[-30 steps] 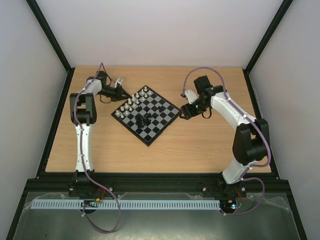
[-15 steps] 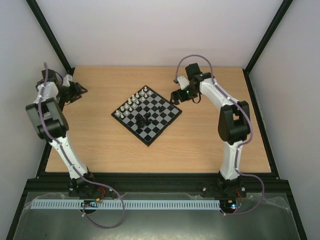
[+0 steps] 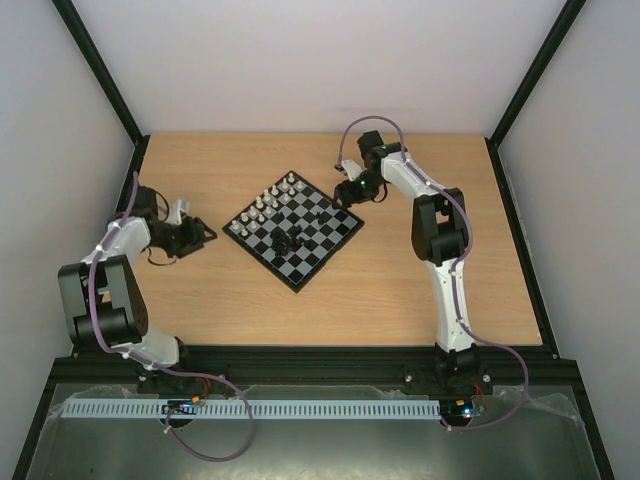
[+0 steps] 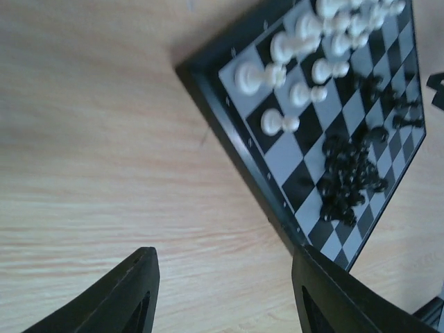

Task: Set up the chess pieces on the board

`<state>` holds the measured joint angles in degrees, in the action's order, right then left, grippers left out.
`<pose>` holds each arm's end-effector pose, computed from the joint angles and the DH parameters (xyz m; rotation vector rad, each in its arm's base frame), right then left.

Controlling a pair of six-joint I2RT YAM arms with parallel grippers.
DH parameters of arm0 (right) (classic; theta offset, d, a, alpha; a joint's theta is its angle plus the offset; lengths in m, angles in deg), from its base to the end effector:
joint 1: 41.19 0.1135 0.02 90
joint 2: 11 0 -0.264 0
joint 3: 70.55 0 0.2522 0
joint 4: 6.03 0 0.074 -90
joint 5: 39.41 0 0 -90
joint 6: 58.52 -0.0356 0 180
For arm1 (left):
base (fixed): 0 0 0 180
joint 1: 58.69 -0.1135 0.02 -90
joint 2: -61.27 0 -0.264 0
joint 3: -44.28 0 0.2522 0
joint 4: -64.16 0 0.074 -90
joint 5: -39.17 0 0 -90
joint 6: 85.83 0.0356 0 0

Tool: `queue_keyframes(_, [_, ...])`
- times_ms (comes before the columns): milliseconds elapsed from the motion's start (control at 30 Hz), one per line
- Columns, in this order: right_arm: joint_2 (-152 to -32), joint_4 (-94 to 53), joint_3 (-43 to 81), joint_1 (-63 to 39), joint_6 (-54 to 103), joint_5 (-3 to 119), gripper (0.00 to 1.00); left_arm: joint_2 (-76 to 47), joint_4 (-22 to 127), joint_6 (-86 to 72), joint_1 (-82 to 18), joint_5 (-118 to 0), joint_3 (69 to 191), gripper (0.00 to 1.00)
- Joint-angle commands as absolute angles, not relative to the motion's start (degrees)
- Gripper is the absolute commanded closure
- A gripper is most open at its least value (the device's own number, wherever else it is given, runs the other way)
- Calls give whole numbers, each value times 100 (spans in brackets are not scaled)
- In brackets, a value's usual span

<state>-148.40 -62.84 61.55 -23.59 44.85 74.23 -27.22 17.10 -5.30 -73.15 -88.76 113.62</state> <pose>0.4869 0.1694 0.1747 -0.8294 2.4845 0.5710 0.2887 0.0518 0.2013 -0.3515 2.5577 -0.8604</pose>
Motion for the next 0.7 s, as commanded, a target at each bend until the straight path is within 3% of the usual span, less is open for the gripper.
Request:
queue_keyframes(0, [-15041,-6776,6341,-2378,4704,7667,37,-2451,2293,-854,-7008,-8923,10863,44])
queue_keyframes(333, [-14924,-6883,5563,-2373,4971,7672,56,-2928,2860,-830,-6625,-8841,10574,46])
queue_keyframes(667, [-14087,-6605,3969,-2369,4956,7706,59,-3356,3280,-737,-6122,-8684,10519,49])
